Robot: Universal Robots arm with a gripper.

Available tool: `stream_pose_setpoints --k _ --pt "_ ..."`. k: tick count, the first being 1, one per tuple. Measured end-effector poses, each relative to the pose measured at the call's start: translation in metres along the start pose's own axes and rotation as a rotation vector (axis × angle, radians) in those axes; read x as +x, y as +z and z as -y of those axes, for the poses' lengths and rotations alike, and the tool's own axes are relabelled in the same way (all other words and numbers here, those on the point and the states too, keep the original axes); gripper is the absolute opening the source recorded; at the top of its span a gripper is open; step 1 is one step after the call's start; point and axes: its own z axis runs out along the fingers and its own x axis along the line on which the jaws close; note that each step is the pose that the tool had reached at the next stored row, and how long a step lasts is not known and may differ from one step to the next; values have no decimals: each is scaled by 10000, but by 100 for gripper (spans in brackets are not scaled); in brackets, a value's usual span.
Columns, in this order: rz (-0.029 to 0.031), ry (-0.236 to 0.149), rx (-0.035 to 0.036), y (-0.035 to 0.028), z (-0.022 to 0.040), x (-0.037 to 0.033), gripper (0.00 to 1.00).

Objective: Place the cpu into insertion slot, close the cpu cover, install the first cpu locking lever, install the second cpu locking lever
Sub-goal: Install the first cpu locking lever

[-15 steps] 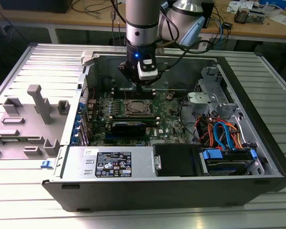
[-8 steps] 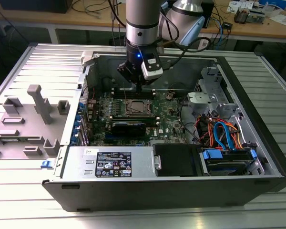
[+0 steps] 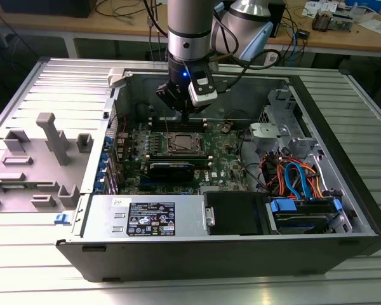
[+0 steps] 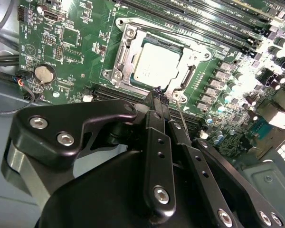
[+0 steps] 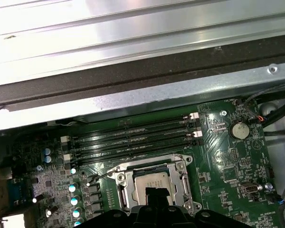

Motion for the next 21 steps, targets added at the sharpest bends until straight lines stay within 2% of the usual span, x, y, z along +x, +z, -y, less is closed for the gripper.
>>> stream_pose_setpoints --k 4,6,8,10,12,14,18,21 --pt "-2 -73 -1 0 1 8 11" --pt "-19 -468 -5 0 1 8 11" --pt "-46 -1128 -12 1 2 8 11" --pt "-62 -1530 -18 3 2 8 11" --pt "-68 -1684 -22 4 6 29 11" --pt "-70 -1708 -20 2 19 101 11" --pt "-72 -1766 -21 -1 58 320 11" --pt "-73 -1807 -22 -2 78 433 11"
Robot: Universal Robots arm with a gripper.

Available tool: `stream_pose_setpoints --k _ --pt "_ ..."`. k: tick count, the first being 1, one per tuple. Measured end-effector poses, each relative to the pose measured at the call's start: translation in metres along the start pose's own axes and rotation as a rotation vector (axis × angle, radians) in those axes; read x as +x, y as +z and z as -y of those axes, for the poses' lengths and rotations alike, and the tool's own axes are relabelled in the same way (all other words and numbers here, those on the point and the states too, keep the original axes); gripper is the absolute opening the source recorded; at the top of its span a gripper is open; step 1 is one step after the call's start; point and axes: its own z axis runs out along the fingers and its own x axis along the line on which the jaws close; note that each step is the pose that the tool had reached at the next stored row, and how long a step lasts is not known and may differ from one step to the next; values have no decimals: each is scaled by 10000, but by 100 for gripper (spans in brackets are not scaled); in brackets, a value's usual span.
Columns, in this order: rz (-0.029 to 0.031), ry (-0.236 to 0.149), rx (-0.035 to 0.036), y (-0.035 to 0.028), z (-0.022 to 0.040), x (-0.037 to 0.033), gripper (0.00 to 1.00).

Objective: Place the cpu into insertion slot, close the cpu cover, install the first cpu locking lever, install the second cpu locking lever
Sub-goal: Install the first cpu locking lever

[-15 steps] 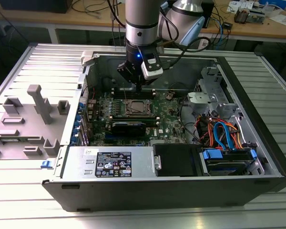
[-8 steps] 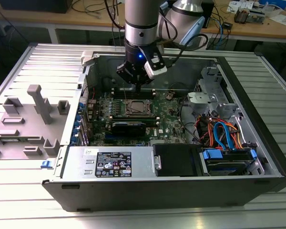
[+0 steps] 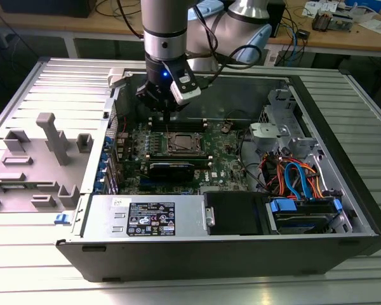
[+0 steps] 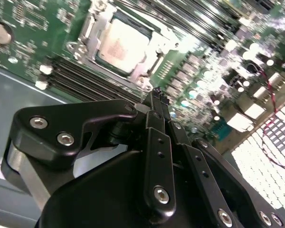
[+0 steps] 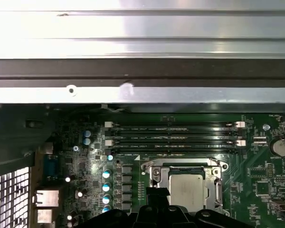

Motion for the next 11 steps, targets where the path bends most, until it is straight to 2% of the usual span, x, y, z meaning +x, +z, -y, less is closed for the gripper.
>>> stream_pose_setpoints --k 2,11 --pt "0 -14 -1 1 -1 18 11" --pt "-1 -16 0 6 0 20 11"
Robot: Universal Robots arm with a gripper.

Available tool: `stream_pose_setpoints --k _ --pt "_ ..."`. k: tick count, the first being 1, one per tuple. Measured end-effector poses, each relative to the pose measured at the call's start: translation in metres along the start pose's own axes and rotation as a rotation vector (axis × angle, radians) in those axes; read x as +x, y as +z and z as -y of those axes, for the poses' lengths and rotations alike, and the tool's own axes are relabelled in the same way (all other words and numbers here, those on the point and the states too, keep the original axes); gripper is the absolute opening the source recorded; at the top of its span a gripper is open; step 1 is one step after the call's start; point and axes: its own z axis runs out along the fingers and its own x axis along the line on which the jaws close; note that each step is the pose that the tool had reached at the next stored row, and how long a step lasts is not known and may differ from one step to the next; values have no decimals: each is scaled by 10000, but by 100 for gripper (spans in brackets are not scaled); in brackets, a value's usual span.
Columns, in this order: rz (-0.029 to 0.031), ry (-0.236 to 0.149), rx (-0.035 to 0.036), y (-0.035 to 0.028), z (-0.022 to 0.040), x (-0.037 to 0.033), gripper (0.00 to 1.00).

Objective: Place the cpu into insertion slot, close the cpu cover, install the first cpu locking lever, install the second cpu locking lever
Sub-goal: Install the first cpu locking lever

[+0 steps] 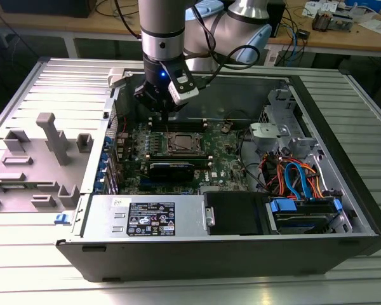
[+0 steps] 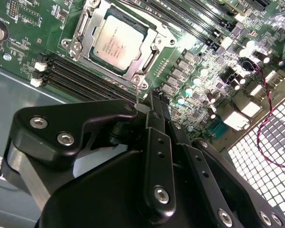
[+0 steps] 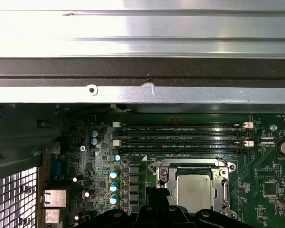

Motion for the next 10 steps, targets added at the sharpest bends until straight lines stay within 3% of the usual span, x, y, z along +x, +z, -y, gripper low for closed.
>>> stream_pose_setpoints --k 7,10 --pt "1 -54 -6 4 -1 20 11" --pt "-17 -437 -7 3 0 30 11"
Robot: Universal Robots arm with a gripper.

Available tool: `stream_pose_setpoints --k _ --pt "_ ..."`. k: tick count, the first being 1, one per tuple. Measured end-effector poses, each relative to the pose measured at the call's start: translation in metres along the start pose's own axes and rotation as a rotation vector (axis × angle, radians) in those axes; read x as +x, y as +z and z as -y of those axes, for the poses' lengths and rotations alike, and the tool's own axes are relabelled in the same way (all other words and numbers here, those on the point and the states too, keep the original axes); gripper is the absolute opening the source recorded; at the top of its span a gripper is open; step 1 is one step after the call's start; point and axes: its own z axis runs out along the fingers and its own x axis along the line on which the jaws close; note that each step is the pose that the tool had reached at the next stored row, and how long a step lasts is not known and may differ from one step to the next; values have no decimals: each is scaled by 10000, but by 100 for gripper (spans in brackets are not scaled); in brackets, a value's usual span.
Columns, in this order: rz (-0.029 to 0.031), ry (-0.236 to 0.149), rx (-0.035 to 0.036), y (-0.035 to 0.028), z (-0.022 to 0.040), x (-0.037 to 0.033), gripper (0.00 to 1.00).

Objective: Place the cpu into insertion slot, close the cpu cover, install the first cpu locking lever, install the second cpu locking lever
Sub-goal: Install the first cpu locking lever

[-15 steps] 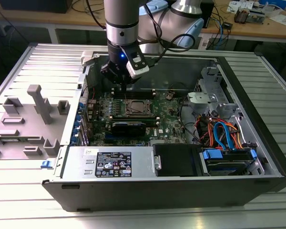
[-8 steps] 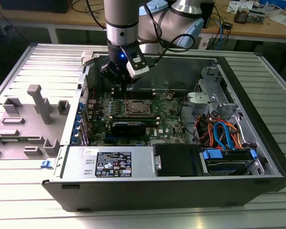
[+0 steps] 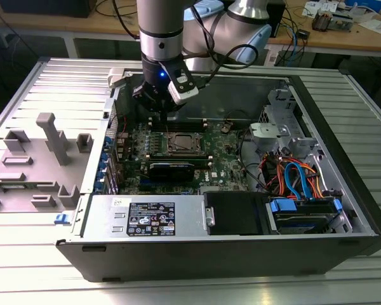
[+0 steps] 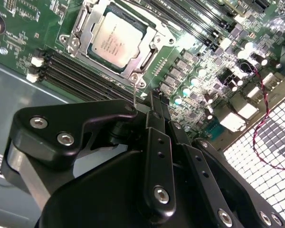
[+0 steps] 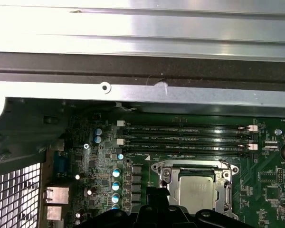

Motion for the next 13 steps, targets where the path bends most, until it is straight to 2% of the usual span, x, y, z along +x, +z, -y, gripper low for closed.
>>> stream_pose_setpoints --k 4,8,13 --pt "-8 -164 -4 4 -2 52 11" --pt "-10 -235 -10 10 -15 58 11" --pt "-15 -365 -11 17 -132 66 11"
